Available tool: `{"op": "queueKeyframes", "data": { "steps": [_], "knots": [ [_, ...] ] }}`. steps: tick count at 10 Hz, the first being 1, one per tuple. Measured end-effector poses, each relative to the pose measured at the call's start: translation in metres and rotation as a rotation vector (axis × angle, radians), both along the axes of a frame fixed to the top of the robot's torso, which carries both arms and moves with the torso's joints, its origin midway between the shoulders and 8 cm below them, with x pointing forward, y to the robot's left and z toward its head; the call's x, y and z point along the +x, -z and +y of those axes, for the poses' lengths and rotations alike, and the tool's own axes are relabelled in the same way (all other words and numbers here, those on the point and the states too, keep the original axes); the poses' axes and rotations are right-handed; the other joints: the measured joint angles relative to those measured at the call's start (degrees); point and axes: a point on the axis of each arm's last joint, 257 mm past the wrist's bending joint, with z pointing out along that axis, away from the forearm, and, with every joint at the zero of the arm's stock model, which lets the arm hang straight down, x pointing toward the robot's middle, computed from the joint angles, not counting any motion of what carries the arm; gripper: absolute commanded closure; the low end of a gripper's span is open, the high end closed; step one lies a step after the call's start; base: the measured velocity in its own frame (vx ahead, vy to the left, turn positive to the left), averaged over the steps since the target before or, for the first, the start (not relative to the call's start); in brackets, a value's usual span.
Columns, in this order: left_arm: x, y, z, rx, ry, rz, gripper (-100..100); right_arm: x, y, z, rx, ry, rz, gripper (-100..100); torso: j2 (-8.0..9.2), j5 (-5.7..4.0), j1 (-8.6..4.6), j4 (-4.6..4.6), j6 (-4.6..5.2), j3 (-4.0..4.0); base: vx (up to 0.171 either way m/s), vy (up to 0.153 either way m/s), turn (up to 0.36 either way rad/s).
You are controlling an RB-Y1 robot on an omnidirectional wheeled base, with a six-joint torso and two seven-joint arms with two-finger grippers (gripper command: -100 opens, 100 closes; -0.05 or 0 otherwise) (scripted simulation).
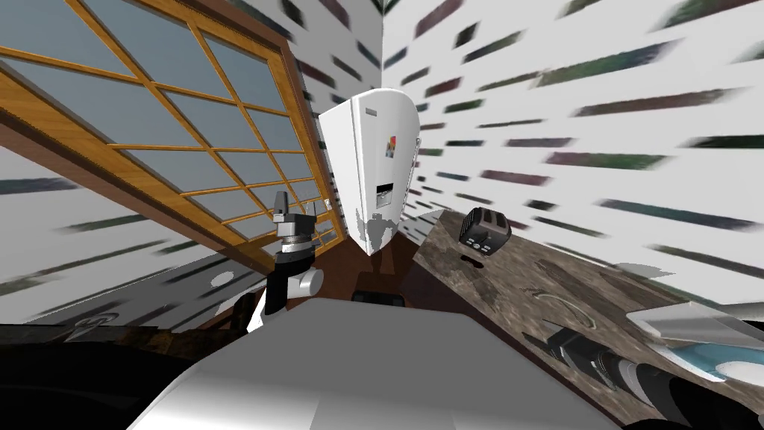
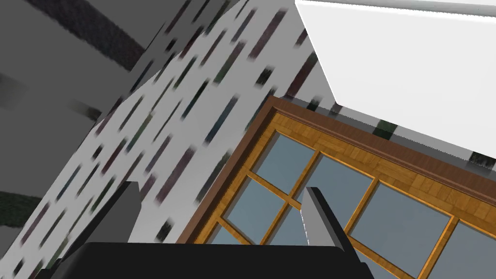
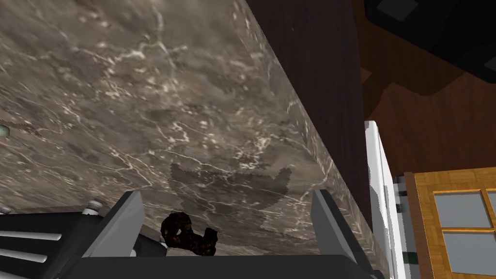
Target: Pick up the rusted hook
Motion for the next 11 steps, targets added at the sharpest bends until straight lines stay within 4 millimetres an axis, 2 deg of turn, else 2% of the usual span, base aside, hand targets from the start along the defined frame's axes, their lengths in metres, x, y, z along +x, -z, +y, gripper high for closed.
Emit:
{"op": "queueKeyframes", "data": {
  "steps": [5, 6, 9, 11],
  "knots": [
    [0.0, 0.0, 0.0, 0.0, 0.0, 0.0, 0, -0.054, 0.008, -0.039, -0.125, -0.02, 0.184, -100, -0.1, 0.0, 0.01, -0.02, -0.02, -0.06, 0.089, 0.039, 0.185],
    [0.0, 0.0, 0.0, 0.0, 0.0, 0.0, 0, -0.059, 0.007, -0.044, -0.143, -0.026, 0.208, -100, -0.07, 0.0, 0.0, -0.02, 0.02, -0.05, 0.099, 0.036, 0.24],
    [0.0, 0.0, 0.0, 0.0, 0.0, 0.0, 0, -0.093, 0.009, -0.067, -0.211, -0.032, 0.321, -100, -0.22, -0.04, -0.09, -0.06, 0.04, -0.14, 0.136, 0.011, 0.196],
    [0.0, 0.0, 0.0, 0.0, 0.0, 0.0, 0, -0.123, 0.011, -0.081, -0.256, -0.043, 0.406, -100, -0.33, -0.03, -0.11, -0.07, -0.02, -0.19, 0.184, -0.013, 0.271]
  ]
}}
